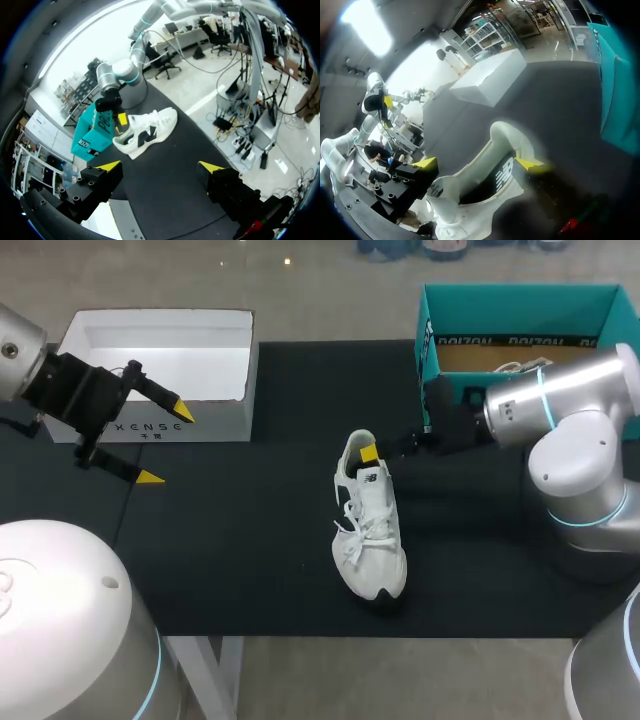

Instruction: Take the shoe out of the shoebox, open the shoe tongue, remove and reinsert the insole, then place the shoe into the shoebox

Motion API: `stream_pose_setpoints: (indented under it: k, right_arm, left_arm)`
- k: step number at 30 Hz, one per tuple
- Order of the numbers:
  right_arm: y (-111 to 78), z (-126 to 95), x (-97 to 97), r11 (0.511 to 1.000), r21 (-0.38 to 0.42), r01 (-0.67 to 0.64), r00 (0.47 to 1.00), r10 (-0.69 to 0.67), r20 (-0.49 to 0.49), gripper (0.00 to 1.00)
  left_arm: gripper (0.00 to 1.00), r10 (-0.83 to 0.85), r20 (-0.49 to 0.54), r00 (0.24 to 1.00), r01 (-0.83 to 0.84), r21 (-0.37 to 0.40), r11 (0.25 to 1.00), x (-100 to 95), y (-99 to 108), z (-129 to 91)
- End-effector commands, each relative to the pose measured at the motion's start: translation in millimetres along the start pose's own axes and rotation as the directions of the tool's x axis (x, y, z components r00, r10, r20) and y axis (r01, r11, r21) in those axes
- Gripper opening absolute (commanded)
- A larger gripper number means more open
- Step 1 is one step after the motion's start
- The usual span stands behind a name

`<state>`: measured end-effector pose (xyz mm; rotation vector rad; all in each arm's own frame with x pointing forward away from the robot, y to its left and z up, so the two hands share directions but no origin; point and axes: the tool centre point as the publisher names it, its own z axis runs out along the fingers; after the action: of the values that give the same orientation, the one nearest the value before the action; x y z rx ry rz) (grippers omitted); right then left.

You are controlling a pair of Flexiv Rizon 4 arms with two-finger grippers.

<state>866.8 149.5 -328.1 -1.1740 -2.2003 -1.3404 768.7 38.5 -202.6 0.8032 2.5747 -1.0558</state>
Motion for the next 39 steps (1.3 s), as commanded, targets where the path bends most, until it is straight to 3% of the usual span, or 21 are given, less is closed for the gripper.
stream_pose_setpoints:
  k: [1,5,6,9,10,12,14,21,27,35,39]
  right_arm:
    - [-0.1,-0.3,1.1,1.0,0.009,-0.001,1.0,0.001,0.007,1.0]
    - [-1.8,-1.3,0.0,1.0,0.016,-0.003,1.0,0.003,0.011,1.0]
    - [-2.0,-1.4,-0.1,1.0,0.018,-0.002,1.0,0.002,0.012,0.95]
    - [-2.6,-1.7,0.0,1.0,0.023,-0.002,1.0,0.002,0.017,0.49]
    - [-3.0,-2.3,0.4,0.999,0.032,-0.007,0.999,0.006,0.036,0.74]
    - [-3.2,-3.9,1.2,0.999,0.048,-0.01,0.997,0.006,0.071,1.0]
    - [-1.3,-10.6,4.1,0.997,0.065,-0.051,0.987,0.04,0.158,1.0]
    - [5.5,-23.0,8.7,0.991,0.061,-0.118,0.952,0.096,0.289,1.0]
    - [14.0,-21.8,18.6,0.981,0.143,-0.13,0.908,0.059,0.416,1.0]
    - [25.2,-15.8,30.6,0.944,0.275,-0.181,0.856,0.014,0.517,1.0]
    - [29.1,-11.7,36.7,0.924,0.311,-0.223,0.861,0.038,0.507,1.0]
  left_arm:
    - [1.0,0.0,-0.003,1.0,0.0,-0.004,1.0,0.5,-0.6,-0.4]
    - [1.0,0.0,-0.003,1.0,0.0,-0.004,1.0,0.5,-0.6,-0.4]
    - [1.0,0.0,-0.003,1.0,0.0,-0.004,1.0,0.5,-0.6,-0.4]
    - [1.0,0.0,-0.003,1.0,0.0,-0.004,1.0,0.5,-0.6,-0.4]
    - [1.0,0.0,-0.003,1.0,0.0,-0.004,1.0,0.5,-0.6,-0.4]
    - [1.0,0.0,-0.003,1.0,0.0,-0.004,1.0,0.5,-0.6,-0.4]
    - [1.0,0.0,-0.003,1.0,0.0,-0.004,1.0,0.5,-0.6,-0.4]
    - [1.0,0.0,-0.003,1.0,0.0,-0.004,1.0,0.5,-0.6,-0.4]
    - [1.0,0.0,-0.003,1.0,0.0,-0.004,1.0,0.5,-0.6,-0.4]
    - [1.0,0.0,-0.003,1.0,0.0,-0.004,1.0,0.5,-0.6,-0.4]
    - [1.0,0.0,-0.003,1.0,0.0,-0.004,1.0,0.5,-0.6,-0.4]
